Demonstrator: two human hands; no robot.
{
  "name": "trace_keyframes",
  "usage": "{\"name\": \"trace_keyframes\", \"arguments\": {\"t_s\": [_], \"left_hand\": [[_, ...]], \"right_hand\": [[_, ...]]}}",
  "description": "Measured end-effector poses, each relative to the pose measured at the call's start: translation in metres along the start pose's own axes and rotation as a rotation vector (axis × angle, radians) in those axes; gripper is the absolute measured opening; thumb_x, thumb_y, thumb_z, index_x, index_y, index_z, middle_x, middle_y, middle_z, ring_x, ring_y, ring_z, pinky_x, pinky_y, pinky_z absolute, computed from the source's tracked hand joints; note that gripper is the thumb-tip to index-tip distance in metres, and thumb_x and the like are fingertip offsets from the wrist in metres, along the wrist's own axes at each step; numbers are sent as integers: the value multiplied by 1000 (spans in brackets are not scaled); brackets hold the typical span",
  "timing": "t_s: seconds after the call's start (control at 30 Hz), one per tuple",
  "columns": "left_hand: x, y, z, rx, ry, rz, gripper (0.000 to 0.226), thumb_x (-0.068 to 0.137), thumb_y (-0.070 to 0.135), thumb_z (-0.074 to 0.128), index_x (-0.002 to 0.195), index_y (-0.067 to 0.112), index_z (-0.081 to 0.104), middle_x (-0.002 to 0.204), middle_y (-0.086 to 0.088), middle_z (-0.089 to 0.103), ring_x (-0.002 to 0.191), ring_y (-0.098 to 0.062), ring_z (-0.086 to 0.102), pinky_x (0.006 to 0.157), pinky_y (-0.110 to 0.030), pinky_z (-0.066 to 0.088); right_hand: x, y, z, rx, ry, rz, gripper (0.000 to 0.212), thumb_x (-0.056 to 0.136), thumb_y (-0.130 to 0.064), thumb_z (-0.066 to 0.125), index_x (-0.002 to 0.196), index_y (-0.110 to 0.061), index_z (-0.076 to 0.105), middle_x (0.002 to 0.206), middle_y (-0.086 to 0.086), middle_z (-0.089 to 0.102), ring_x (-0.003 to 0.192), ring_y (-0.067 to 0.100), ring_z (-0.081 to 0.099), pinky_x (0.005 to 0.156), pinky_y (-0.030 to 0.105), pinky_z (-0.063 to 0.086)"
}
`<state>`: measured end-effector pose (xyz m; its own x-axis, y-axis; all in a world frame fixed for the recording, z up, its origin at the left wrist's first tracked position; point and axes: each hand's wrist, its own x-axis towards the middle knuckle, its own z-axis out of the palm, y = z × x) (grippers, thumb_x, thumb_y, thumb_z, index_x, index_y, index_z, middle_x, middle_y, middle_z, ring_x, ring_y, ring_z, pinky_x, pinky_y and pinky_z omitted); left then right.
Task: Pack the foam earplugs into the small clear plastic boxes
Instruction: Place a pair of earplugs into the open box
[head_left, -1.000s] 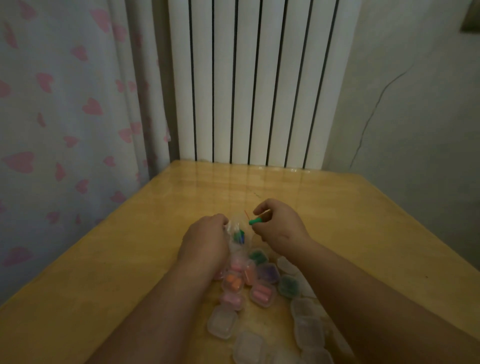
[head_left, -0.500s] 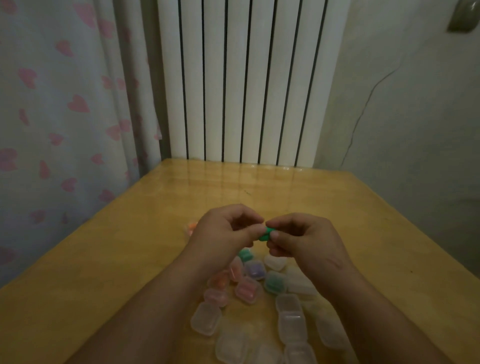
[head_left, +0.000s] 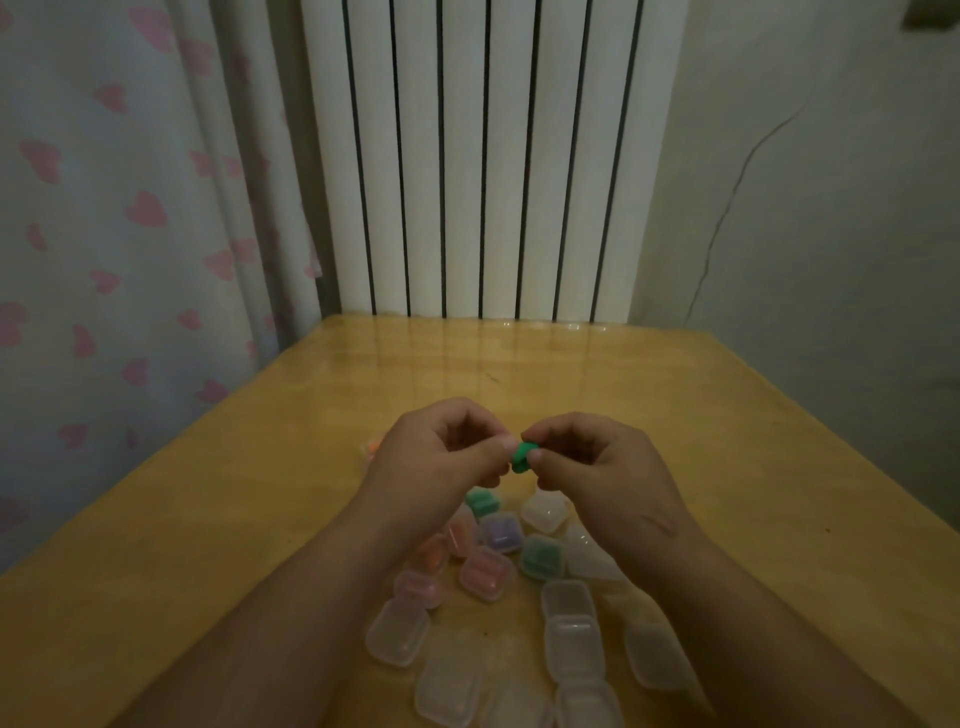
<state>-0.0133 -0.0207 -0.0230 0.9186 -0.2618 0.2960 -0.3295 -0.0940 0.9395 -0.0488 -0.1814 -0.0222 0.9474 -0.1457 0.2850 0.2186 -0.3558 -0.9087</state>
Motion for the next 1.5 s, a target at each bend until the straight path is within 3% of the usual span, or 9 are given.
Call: {"name": "trace_keyframes", "arguments": {"t_s": [0.23, 0.33, 0.5, 0.6, 0.87, 1.03, 1.2, 1.37, 1.5], "left_hand": [[0, -1, 1, -97, -42, -81, 21, 84, -9, 67, 93, 10, 66, 70, -3, 67, 66, -17, 68, 67, -30, 59], [0, 1, 2, -132, -64, -89, 26, 84, -13, 63, 90, 11, 71, 72, -2, 67, 67, -18, 69, 66, -26, 57], [1, -3, 0, -44, -31, -75, 21, 80, -8, 68, 82, 13, 67, 77, -4, 69, 71, -25, 72, 72, -39, 60], [2, -4, -3, 58, -20, -33, 22, 76, -5, 73, 77, 15, 66, 72, -3, 68, 69, -18, 67, 68, -36, 57], [4, -1, -7, -25, -4, -78, 23, 74, -13, 73, 80, 8, 65, 68, -4, 69, 69, -22, 70, 81, -54, 59], [4, -2, -9, -6, 20, -91, 18, 75, -7, 76, 81, 7, 67, 75, -9, 72, 71, -24, 72, 79, -52, 60], [6, -6, -11, 85, 43, -81, 20, 70, 10, 83, 70, 26, 69, 76, -5, 71, 70, -21, 67, 70, -46, 58], [7, -7, -11, 133, 21, -63, 27, 69, 8, 84, 67, 29, 68, 69, 6, 67, 65, -12, 59, 62, -33, 47], [7, -7, -11, 154, -6, -64, 27, 68, 8, 86, 67, 29, 68, 65, 10, 66, 66, -12, 58, 65, -37, 51]], "right_hand": [[-2, 1, 6, 257, 14, 84, 27, 81, 5, 68, 102, -12, 63, 92, 9, 68, 83, 16, 67, 70, 22, 55], [-1, 3, 8, 403, 29, 139, 27, 76, 11, 70, 97, -4, 61, 85, 8, 67, 77, 15, 67, 66, 21, 54], [-3, 3, 10, 359, -4, 151, 13, 83, 3, 68, 87, -9, 67, 83, 7, 69, 67, 8, 65, 61, 20, 54], [-3, 3, 13, 356, -1, 150, 11, 86, 1, 66, 91, -9, 68, 90, 10, 70, 72, 10, 67, 63, 21, 54], [-5, 0, 13, 406, 59, 193, 5, 80, -6, 75, 84, -10, 73, 79, 6, 75, 74, 13, 71, 67, 22, 55], [-6, -5, 14, 377, 5, 216, 18, 86, -3, 66, 94, -18, 73, 89, 3, 74, 77, 13, 69, 69, 25, 58], [-7, -5, 15, 407, -22, 214, 21, 87, -2, 65, 102, -15, 72, 85, 6, 73, 68, 9, 66, 61, 21, 56], [-6, -3, 16, 518, -25, 207, 14, 85, 2, 67, 96, -7, 71, 88, 15, 73, 73, 19, 70, 65, 24, 57], [-5, -2, 16, 499, -7, 214, 12, 83, 5, 68, 90, -4, 70, 82, 13, 73, 66, 17, 69, 62, 22, 56]]}}
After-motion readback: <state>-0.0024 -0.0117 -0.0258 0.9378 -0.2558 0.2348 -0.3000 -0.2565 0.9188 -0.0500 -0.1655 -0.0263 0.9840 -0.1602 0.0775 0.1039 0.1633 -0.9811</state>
